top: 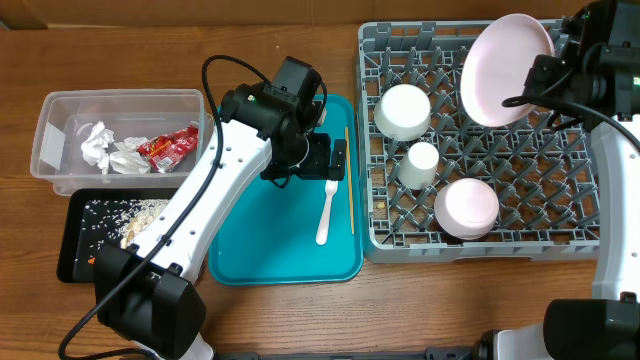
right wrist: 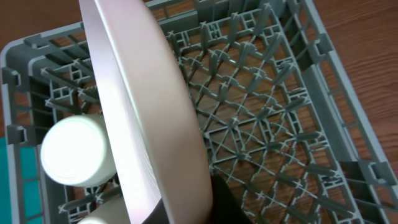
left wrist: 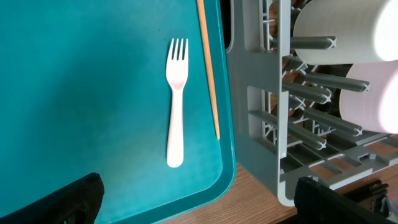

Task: Sort waste into correct bins and load items into the dishwasher
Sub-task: 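Carry the plate with the right gripper into the rack's back-right slots, then lower the plate upright into the slots and open the right gripper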

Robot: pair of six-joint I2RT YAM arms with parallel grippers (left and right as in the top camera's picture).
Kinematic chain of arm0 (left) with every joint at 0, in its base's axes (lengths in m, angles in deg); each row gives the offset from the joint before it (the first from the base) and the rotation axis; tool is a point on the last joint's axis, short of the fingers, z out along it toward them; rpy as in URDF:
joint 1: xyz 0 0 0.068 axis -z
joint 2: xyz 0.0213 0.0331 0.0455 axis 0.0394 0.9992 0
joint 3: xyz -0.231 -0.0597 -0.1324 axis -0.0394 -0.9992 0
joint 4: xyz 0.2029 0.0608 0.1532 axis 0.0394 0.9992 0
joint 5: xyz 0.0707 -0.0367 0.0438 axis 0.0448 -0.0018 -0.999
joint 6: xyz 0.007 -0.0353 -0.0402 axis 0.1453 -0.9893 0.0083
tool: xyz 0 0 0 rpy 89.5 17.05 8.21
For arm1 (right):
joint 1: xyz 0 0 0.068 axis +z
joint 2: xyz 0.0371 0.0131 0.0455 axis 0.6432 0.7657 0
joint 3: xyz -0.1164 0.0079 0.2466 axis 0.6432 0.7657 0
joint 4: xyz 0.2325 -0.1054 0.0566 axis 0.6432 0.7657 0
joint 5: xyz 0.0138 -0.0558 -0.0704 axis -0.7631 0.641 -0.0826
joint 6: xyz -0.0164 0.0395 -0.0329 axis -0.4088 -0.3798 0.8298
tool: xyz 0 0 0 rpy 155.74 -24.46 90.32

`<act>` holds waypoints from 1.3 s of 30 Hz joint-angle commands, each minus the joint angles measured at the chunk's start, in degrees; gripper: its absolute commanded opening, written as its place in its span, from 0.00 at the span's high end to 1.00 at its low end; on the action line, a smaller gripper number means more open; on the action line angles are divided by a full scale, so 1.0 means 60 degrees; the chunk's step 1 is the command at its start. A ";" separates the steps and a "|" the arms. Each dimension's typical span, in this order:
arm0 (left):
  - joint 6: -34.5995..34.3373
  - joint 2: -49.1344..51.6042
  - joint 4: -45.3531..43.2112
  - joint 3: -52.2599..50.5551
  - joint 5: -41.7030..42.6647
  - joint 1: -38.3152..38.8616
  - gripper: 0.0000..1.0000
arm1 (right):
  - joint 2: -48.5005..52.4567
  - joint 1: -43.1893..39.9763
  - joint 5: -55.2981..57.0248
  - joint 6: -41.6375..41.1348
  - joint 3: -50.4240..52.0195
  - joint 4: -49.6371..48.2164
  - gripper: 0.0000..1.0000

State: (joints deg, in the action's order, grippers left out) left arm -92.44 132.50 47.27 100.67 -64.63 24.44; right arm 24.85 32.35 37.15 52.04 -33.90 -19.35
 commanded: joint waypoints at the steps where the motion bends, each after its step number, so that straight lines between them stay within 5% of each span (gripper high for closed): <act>1: 0.0211 0.0040 0.0025 0.0109 -0.0051 0.0047 0.00 | 0.0051 0.0055 0.0776 -0.0106 -0.0022 -0.0084 0.96; 39: 0.0211 0.0040 0.0025 0.0109 -0.0055 0.0047 0.00 | 0.1548 0.1399 0.1370 -0.0098 -0.0022 0.0321 0.92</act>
State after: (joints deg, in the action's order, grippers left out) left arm -92.44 132.50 47.27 100.67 -64.63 24.46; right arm 34.07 39.21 45.70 51.64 -33.88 -17.32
